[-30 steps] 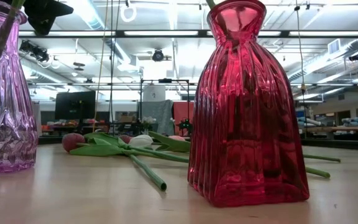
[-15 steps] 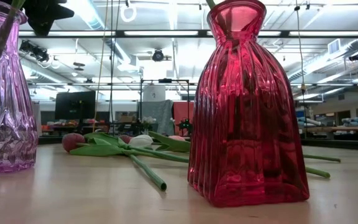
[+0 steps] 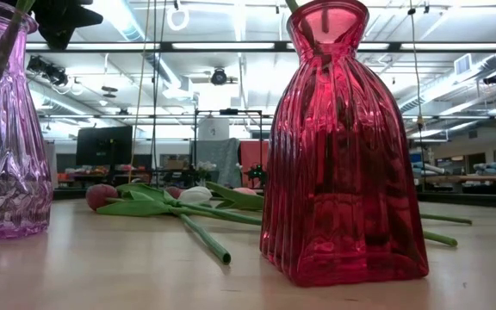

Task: Sort flowers into vase by color
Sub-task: Put the right pink flower into the red vase, then put the white flower into the pink vase

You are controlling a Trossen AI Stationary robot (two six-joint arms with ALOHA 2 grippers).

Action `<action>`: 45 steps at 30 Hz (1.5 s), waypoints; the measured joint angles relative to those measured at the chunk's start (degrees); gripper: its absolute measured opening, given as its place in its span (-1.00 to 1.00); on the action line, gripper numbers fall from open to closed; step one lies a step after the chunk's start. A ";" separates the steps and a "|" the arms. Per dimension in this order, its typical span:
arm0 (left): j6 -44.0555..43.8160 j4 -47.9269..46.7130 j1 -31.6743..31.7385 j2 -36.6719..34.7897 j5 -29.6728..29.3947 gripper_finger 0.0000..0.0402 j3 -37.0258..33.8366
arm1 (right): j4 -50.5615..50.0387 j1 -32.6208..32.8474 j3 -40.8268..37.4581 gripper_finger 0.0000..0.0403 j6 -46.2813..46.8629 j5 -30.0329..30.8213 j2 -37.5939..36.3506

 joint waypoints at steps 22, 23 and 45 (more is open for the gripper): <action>-0.30 0.02 0.00 0.02 -0.09 -0.12 -0.01 | -23.98 -0.09 0.00 -0.42 5.29 -4.43 4.59; -0.30 0.00 0.00 0.00 -0.07 -0.12 0.00 | -26.83 -0.19 0.00 -0.38 6.50 -5.60 3.86; -0.21 -0.04 0.00 0.02 -0.41 -0.12 -0.02 | -53.87 -16.22 0.01 -0.34 13.40 -5.48 13.59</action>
